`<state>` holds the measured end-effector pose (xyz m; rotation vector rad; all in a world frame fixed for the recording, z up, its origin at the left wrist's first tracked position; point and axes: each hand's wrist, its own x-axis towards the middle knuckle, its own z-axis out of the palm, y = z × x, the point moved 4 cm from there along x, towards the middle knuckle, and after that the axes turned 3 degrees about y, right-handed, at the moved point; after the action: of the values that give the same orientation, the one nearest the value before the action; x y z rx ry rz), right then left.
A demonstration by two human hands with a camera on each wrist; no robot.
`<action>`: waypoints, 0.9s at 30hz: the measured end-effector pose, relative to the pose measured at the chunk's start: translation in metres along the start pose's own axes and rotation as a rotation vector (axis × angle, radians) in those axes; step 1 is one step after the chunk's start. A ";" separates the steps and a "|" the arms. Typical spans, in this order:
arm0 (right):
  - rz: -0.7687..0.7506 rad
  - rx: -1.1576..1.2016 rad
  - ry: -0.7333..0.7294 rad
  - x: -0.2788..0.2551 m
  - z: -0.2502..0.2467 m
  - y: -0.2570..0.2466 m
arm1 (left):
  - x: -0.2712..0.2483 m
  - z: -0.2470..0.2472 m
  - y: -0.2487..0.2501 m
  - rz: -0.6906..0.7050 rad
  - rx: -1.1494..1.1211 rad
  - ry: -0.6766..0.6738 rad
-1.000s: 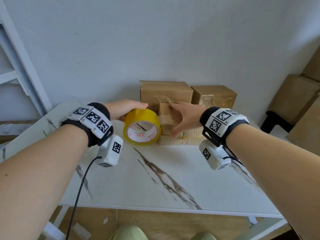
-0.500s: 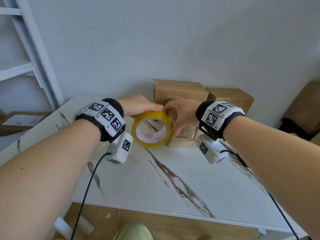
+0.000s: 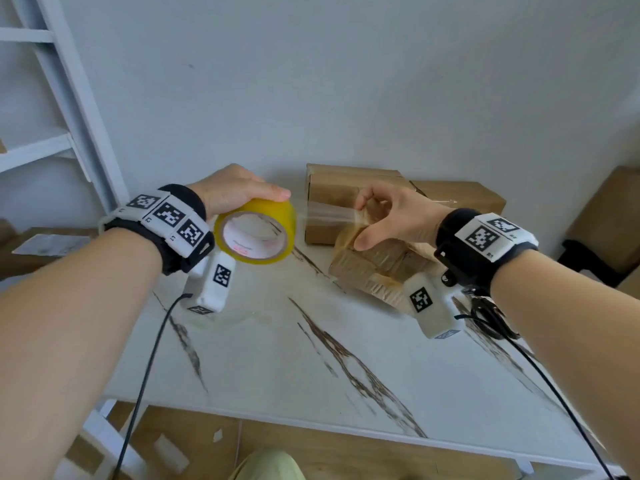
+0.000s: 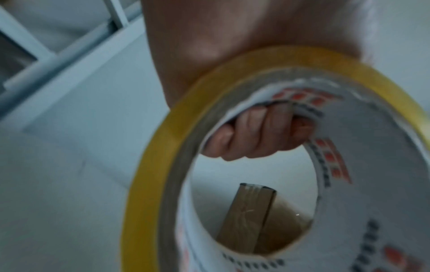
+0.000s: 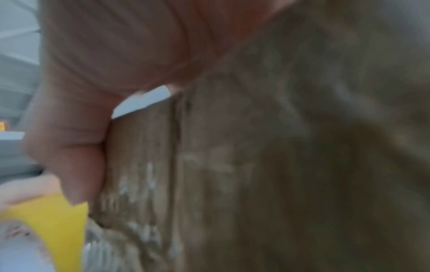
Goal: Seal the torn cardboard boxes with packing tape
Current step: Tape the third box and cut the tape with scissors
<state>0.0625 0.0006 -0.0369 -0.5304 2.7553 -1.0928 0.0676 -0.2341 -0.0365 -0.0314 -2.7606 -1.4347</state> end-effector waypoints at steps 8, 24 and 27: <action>-0.062 0.359 0.020 -0.006 -0.012 -0.005 | -0.005 -0.002 0.013 -0.025 0.037 -0.018; -0.066 0.738 0.027 -0.023 -0.026 0.022 | -0.006 0.026 0.039 -0.058 0.103 -0.041; -0.057 0.816 0.014 -0.029 -0.032 0.032 | -0.002 0.032 0.052 -0.017 0.102 -0.037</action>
<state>0.0724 0.0531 -0.0361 -0.4639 2.0226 -2.0465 0.0711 -0.1783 -0.0121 -0.0329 -2.8661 -1.3082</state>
